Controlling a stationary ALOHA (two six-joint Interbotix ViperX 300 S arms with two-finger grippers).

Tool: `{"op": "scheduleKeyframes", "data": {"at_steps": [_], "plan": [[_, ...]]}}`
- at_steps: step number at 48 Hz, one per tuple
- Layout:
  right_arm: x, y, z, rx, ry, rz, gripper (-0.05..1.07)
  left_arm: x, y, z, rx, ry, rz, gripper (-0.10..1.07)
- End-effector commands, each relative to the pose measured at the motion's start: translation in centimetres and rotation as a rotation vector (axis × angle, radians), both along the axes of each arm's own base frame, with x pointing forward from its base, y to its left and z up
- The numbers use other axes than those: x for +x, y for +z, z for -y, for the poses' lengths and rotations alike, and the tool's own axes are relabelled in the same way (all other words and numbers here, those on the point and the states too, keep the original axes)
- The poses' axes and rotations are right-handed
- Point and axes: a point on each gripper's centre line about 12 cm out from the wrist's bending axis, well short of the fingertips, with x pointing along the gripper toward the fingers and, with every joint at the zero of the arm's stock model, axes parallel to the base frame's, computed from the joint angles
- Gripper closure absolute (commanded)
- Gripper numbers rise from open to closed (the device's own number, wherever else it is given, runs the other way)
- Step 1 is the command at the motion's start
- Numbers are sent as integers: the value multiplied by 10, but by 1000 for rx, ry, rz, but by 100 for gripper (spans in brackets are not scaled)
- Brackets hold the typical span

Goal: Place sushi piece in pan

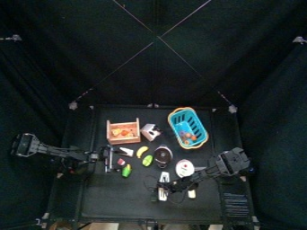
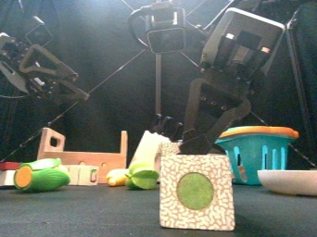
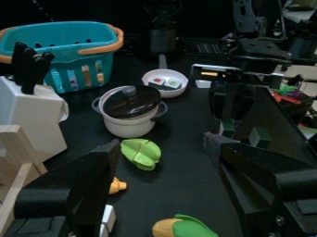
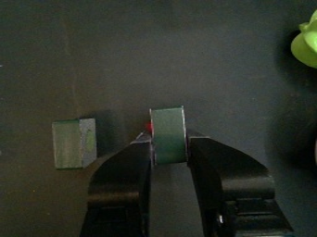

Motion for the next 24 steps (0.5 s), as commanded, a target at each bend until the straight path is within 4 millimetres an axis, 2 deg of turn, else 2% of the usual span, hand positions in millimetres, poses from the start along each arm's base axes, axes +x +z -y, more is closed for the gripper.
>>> {"op": "scheduleKeyframes", "data": {"at_steps": [1,9,24], "plan": [[4,30,-2,29,-4,70,47,2,4,1,2,-2,14,-6],[-9,47,7,13,-37,65,47,2,3,1,2,-3,12,-6],[-56,69,34,-15,-157,-17,47,2,4,1,2,-2,15,-6]]}}
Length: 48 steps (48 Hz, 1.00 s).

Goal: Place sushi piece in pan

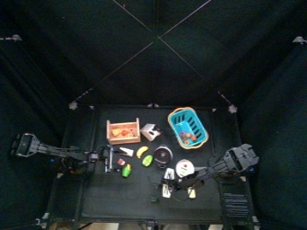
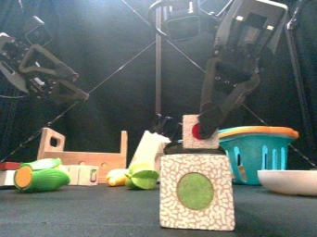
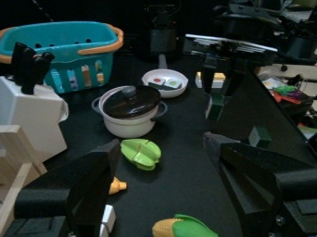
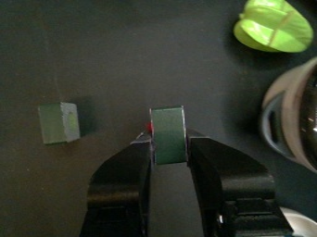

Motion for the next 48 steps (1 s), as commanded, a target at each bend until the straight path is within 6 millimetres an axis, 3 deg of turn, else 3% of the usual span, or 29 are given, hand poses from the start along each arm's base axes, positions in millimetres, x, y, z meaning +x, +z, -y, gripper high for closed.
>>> {"op": "scheduleKeyframes", "data": {"at_steps": [1,16,31,48], "plan": [[-12,24,6,28,-32,34,47,3,4,1,1,-2,14,-6],[-60,28,31,126,-224,57,47,2,3,1,1,-2,11,-6],[-107,15,52,220,-470,95,47,2,3,0,1,-2,11,-6],[-105,-3,61,230,-502,102,46,2,3,1,1,-2,12,-6]]}}
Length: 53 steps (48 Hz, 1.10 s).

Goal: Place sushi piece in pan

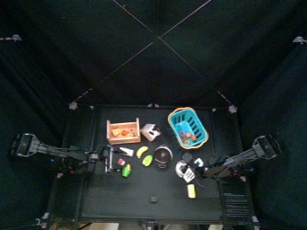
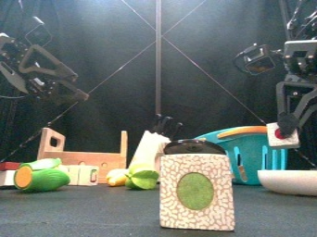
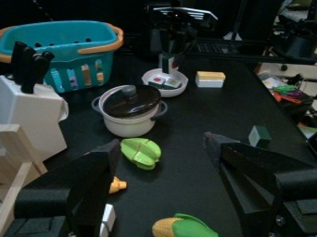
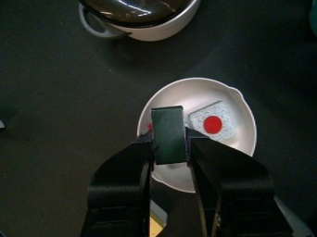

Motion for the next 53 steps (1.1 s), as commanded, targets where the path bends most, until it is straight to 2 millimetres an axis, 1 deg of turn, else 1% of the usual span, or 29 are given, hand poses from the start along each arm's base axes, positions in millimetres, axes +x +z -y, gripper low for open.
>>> {"op": "scheduleKeyframes", "data": {"at_steps": [1,9,15,18,36,46,53], "plan": [[5,-2,4,7,-6,12,46,2,4,1,1,-2,14,-6],[9,-16,11,11,-23,-16,45,2,3,1,1,-2,12,-6],[11,-21,15,15,-32,-22,45,2,3,1,1,-2,11,-6],[12,-22,15,17,-30,-20,43,2,3,0,1,-2,12,-6],[13,-22,15,18,-27,-17,15,2,3,0,1,-2,12,-6],[12,-19,16,19,-32,-10,14,2,3,1,1,-2,12,-6],[14,-10,16,21,-33,17,14,2,3,0,1,-1,12,-6]]}}
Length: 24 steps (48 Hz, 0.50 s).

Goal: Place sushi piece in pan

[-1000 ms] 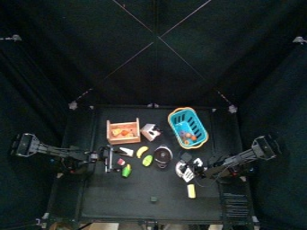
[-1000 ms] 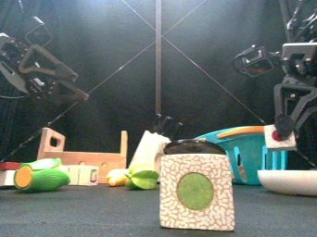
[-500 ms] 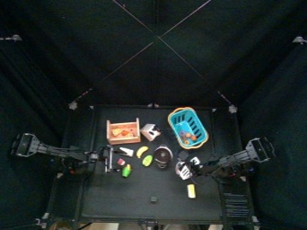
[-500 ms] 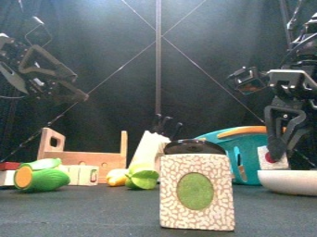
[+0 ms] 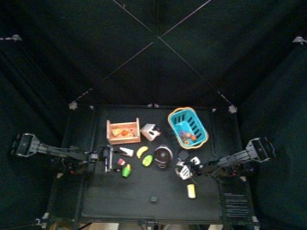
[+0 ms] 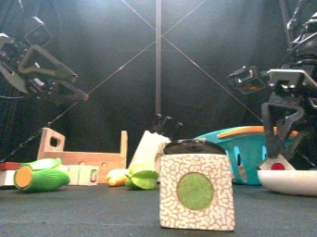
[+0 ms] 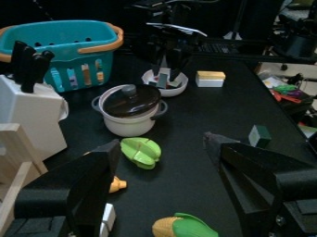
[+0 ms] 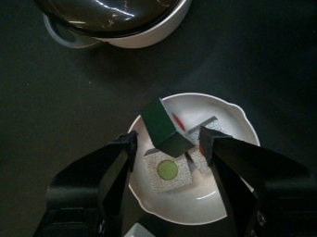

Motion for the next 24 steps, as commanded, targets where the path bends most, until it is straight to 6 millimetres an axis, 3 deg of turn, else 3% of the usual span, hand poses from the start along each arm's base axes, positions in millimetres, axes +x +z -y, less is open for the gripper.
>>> {"op": "scheduleKeyframes", "data": {"at_steps": [1,24], "plan": [[4,16,0,8,-3,56,14,3,4,0,0,-1,17,-6],[3,19,-1,10,4,65,14,3,4,0,-2,-1,17,-6]]}}
